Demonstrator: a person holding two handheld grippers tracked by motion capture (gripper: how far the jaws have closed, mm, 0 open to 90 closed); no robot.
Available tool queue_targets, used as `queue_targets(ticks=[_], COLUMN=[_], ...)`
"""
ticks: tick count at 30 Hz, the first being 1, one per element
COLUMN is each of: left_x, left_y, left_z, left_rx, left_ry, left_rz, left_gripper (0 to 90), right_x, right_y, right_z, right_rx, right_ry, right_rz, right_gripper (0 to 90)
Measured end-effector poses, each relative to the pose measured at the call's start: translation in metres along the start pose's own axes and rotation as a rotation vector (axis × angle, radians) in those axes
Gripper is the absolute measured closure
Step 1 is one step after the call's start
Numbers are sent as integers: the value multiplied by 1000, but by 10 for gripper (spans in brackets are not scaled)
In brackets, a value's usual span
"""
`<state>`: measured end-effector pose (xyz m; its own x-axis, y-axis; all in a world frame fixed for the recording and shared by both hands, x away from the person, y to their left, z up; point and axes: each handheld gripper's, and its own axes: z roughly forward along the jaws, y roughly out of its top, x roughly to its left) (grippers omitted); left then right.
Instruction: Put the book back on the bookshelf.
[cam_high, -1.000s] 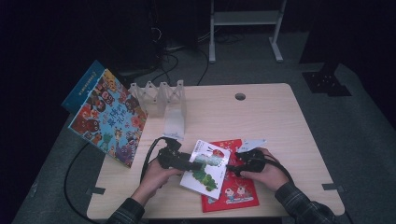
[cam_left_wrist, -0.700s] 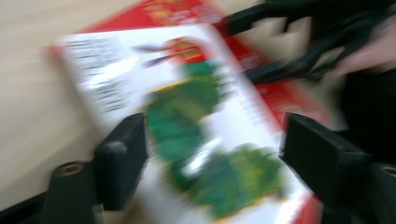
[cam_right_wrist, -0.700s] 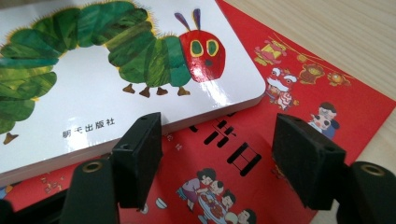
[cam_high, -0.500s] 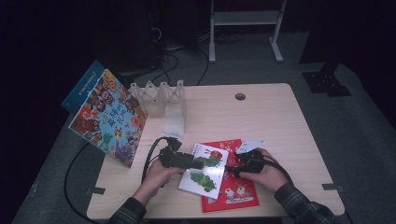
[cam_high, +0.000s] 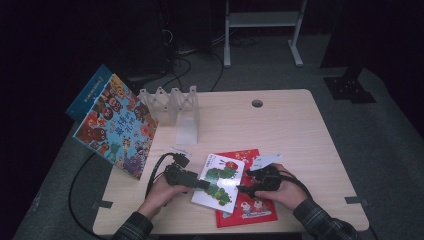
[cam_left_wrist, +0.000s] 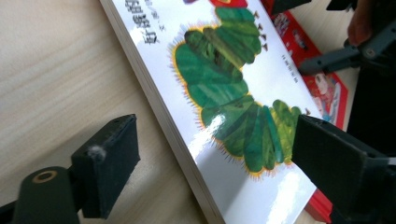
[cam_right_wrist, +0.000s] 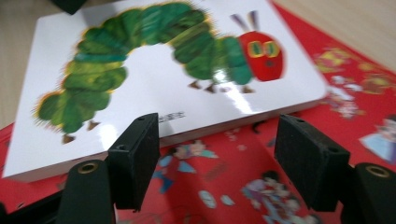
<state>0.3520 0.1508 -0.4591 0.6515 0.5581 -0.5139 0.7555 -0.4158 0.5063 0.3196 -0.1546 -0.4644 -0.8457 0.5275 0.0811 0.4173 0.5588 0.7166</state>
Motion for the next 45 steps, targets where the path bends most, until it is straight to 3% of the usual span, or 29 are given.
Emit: queue_targets(ticks=[5,9,12,18,21,23,33,36,38,41,45], left_x=[2,4,3,6,3,0,-20,-29,-38,-46,-50], left_y=[-2,-2,-2,2,4,6,18,20,23,28,30], left_z=[1,0,1,-2,-5,-9,-22,-19,-14,-13,-8], left_rx=[8,-1,1,10,-21,-70,-168,-165,-154,-142,-113], left_ry=[10,0,2,-15,-27,-47,-90,-153,-120,-149,-141], left_rz=[1,-9,-9,-45,-52,-60,26,49,97,113,132], left_gripper=[104,105,102,118,128,143,152,188,189,192,194], right_x=[5,12,19,20,18,17,14,13,13,13,12], right_y=[1,3,5,5,4,4,0,0,0,-1,-1], right_z=[5,10,14,15,14,12,9,10,10,9,9], right_rx=[2,0,2,-1,3,7,13,10,10,10,8], right_ry=[26,39,29,28,22,17,-8,-15,-14,-15,-12], right_rz=[1,-25,-55,-54,-52,-51,-44,-48,-46,-51,-50], right_gripper=[286,279,260,255,245,243,215,194,191,189,189])
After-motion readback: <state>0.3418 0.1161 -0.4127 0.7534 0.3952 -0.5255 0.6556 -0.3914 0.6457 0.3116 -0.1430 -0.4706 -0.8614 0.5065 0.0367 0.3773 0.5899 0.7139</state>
